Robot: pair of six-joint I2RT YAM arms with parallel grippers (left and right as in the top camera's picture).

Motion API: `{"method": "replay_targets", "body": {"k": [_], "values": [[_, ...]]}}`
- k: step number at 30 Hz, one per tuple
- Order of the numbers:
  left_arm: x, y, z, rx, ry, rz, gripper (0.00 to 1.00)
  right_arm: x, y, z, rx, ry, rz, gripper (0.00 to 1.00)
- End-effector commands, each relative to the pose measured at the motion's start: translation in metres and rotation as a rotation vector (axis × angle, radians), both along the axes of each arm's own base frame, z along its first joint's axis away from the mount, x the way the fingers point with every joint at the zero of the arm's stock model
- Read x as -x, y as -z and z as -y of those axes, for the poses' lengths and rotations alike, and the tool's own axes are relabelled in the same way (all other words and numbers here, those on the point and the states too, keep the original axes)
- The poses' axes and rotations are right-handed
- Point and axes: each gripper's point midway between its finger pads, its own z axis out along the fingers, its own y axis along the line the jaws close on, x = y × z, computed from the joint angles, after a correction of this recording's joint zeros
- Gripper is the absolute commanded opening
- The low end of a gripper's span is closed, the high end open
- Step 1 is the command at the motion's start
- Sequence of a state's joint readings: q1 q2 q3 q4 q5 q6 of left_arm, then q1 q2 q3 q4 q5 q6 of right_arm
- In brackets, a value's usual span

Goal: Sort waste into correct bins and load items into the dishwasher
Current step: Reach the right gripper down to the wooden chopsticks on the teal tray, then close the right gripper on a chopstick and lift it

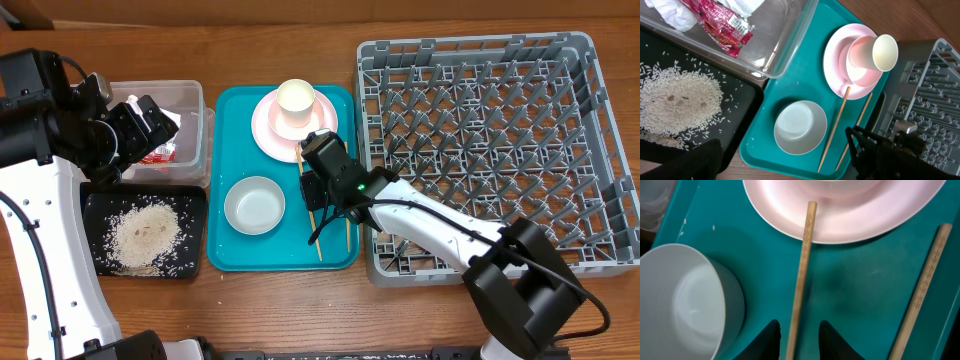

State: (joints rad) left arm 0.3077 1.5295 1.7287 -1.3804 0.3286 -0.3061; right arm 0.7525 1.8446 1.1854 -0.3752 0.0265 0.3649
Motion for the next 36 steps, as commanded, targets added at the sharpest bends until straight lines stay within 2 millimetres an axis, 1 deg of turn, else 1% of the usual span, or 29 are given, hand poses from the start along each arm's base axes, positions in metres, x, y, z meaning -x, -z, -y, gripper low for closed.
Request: {"method": "replay_targets", "body": {"k": [1, 7, 15, 20, 24, 31, 32, 34, 36], "values": [[0.001, -0.008, 0.0, -0.021, 0.018, 0.028, 1.0, -0.004, 0.003, -0.002, -0.009, 0.028, -0.008, 0.28], [0.001, -0.008, 0.0, -0.02, 0.018, 0.028, 1.0, -0.002, 0.004, -0.003, -0.008, 0.026, -0.011, 0.27], [0.001, -0.008, 0.0, -0.021, 0.018, 0.029, 1.0, 0.009, 0.022, -0.018, 0.011, -0.012, -0.023, 0.27], [0.001, -0.008, 0.0, -0.021, 0.018, 0.028, 1.0, 0.008, 0.036, -0.014, 0.046, 0.0, -0.031, 0.28], [0.001, -0.008, 0.0, -0.021, 0.018, 0.028, 1.0, 0.006, 0.039, -0.013, 0.05, 0.005, -0.027, 0.28], [0.001, -0.008, 0.0, -0.02, 0.018, 0.028, 1.0, 0.008, 0.046, -0.012, 0.062, 0.004, -0.041, 0.28], [0.001, -0.008, 0.0, -0.02, 0.018, 0.028, 1.0, 0.008, 0.046, -0.012, 0.064, 0.004, -0.042, 0.27], [0.001, -0.008, 0.0, -0.02, 0.018, 0.028, 1.0, 0.009, 0.046, -0.012, 0.06, -0.001, -0.048, 0.22], [0.001, -0.008, 0.0, -0.02, 0.018, 0.028, 1.0, 0.012, 0.046, -0.015, 0.046, -0.013, -0.062, 0.14]]}}
